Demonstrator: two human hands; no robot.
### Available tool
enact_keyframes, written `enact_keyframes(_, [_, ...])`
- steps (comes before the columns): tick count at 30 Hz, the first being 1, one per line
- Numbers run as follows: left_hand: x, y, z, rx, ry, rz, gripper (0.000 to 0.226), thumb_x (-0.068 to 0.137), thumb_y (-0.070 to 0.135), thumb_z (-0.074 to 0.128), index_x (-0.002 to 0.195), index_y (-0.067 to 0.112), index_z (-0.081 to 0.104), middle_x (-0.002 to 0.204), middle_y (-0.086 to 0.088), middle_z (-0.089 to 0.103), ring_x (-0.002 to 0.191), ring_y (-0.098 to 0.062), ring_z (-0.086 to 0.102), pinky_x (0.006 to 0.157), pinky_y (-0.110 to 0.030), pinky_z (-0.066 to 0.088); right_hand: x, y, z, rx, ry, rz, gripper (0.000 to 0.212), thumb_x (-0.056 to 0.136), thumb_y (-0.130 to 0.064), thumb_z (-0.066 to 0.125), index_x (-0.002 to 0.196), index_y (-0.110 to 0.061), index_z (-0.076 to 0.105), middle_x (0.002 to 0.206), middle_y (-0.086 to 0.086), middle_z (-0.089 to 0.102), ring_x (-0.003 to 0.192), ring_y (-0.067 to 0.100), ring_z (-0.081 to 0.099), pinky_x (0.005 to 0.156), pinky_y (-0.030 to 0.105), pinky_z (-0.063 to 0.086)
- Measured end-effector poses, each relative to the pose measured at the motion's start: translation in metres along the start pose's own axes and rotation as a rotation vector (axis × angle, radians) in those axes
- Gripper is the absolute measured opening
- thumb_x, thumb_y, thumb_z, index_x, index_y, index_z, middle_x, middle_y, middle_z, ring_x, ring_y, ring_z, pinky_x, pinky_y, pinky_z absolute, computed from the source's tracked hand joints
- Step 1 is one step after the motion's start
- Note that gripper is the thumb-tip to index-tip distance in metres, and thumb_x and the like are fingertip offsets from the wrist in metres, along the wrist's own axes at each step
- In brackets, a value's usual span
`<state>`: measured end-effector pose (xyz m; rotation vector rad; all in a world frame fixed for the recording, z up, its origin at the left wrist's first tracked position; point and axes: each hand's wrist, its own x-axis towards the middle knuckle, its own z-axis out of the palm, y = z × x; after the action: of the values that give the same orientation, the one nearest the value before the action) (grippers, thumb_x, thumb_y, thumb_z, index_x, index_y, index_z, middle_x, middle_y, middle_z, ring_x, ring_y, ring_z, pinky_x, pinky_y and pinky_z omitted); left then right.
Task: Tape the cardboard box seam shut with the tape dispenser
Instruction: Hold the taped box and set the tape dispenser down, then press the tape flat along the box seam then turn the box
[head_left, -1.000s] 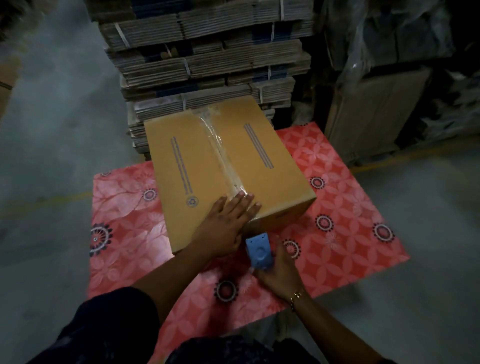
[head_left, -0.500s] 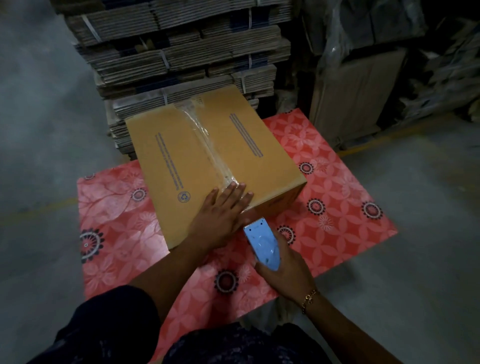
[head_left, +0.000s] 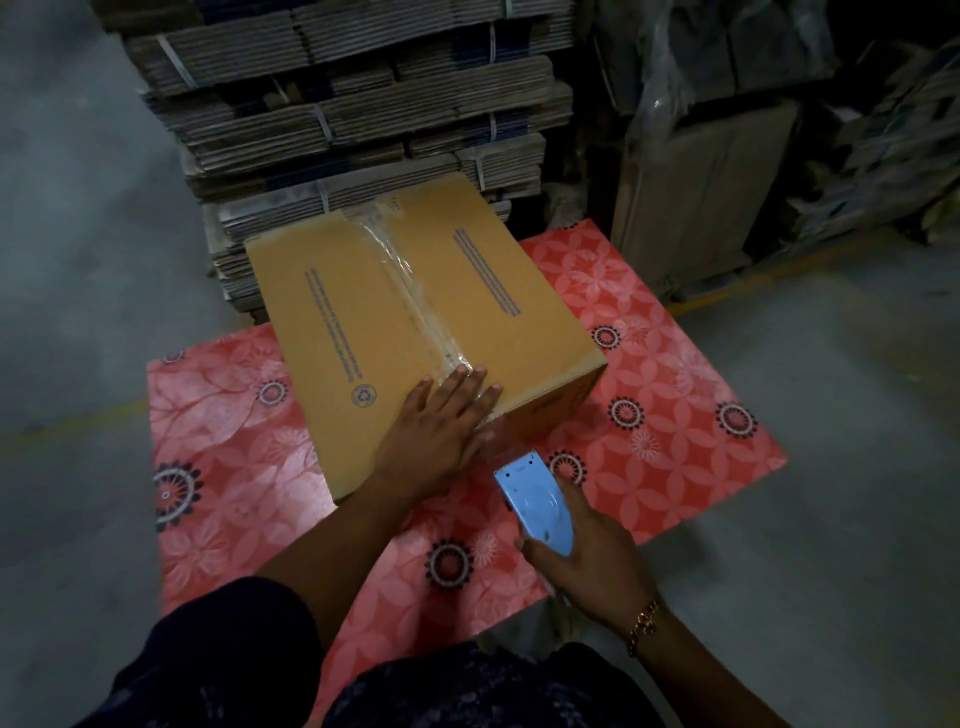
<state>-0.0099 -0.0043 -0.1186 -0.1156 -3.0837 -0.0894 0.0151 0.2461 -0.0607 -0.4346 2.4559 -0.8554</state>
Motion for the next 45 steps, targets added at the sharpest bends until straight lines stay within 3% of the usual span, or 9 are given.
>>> enact_keyframes(6, [0.0,0.0,0.004,0.033,0.007,0.004,0.061,0.104,0.049,0.031,0.161,0.028,0.026,0.171,-0.003,0.024,0.157,-0.023,0.024,0.12,-0.056,0.028,0.043,-0.025,-0.024,-0.168,-0.185,0.083,0.054,0.074,-0.058,0.066,0.118,-0.027,0.059,0.109,0.001,0.072,0.087,0.021,0.064,0.069,0.03,0.05])
enact_keyframes(10, [-0.001,0.0,0.005,0.041,-0.004,0.004,0.063,0.102,0.044,0.039,0.161,0.027,0.025,0.17,-0.004,0.025,0.156,-0.024,0.025,0.12,-0.056,0.029,0.088,-0.056,-0.038,-0.201,-0.319,0.162,0.036,0.068,-0.052,0.073,0.083,-0.019,0.07,0.084,0.003,0.069,0.072,0.021,0.063,0.055,0.028,0.041])
enact_keyframes(14, [-0.001,0.0,0.0,0.019,0.0,0.001,0.065,0.099,0.042,0.042,0.16,0.026,0.028,0.169,-0.004,0.027,0.156,-0.024,0.027,0.12,-0.055,0.03,0.118,-0.072,-0.035,-0.398,-0.495,0.007,0.017,0.068,-0.031,0.073,0.075,-0.015,0.073,0.078,0.002,0.071,0.068,0.02,0.061,0.066,0.028,0.049])
enact_keyframes(16, [-0.001,0.002,-0.001,0.008,0.006,-0.006,0.062,0.101,0.044,0.038,0.159,0.026,0.03,0.169,-0.004,0.029,0.155,-0.023,0.028,0.12,-0.056,0.03,0.109,-0.06,-0.028,-0.606,-0.589,-0.055,0.016,0.077,-0.03,0.067,0.083,-0.016,0.072,0.086,0.009,0.072,0.072,0.023,0.064,0.067,0.029,0.052])
enact_keyframes(20, [-0.001,0.003,-0.001,-0.013,0.02,-0.005,0.062,0.102,0.049,0.032,0.159,0.026,0.032,0.169,-0.004,0.029,0.156,-0.023,0.027,0.121,-0.056,0.028,0.08,-0.006,0.002,-0.694,-0.427,-0.203,0.069,0.079,-0.049,0.067,0.139,-0.02,0.049,0.124,0.01,0.067,0.11,0.032,0.064,0.088,0.039,0.053])
enact_keyframes(28, [-0.002,0.002,0.0,-0.01,0.007,-0.001,0.063,0.103,0.051,0.031,0.161,0.027,0.025,0.171,-0.003,0.022,0.158,-0.022,0.02,0.122,-0.055,0.025,0.062,0.057,0.069,-0.915,-0.177,-0.488,0.076,0.066,-0.028,0.071,0.138,-0.018,0.049,0.112,0.008,0.069,0.101,0.035,0.065,0.085,0.047,0.053])
enact_keyframes(32, [-0.001,0.002,0.002,-0.003,0.016,-0.003,0.063,0.104,0.051,0.034,0.161,0.026,0.025,0.171,-0.003,0.022,0.158,-0.022,0.02,0.122,-0.055,0.025,0.052,0.052,0.055,-0.57,0.011,-0.401,0.043,0.078,-0.051,0.059,0.111,-0.025,0.066,0.108,-0.001,0.069,0.098,0.022,0.065,0.08,0.039,0.05])
enact_keyframes(38, [-0.001,0.002,0.002,0.016,0.022,0.007,0.063,0.105,0.05,0.037,0.161,0.026,0.025,0.171,-0.004,0.024,0.157,-0.023,0.021,0.122,-0.056,0.026,0.091,0.011,0.013,0.71,-0.031,0.2,0.019,0.091,-0.038,0.066,0.087,-0.02,0.072,0.088,0.002,0.072,0.084,0.019,0.067,0.078,0.033,0.05])
enact_keyframes(45, [-0.002,0.001,0.003,0.025,0.019,0.026,0.063,0.104,0.047,0.037,0.162,0.025,0.024,0.171,-0.005,0.022,0.157,-0.024,0.022,0.121,-0.056,0.027,0.11,0.005,0.015,0.671,-0.051,0.104,0.019,0.089,-0.016,0.07,0.071,-0.012,0.066,0.066,-0.004,0.067,0.057,-0.004,0.059,0.059,0.012,0.046])
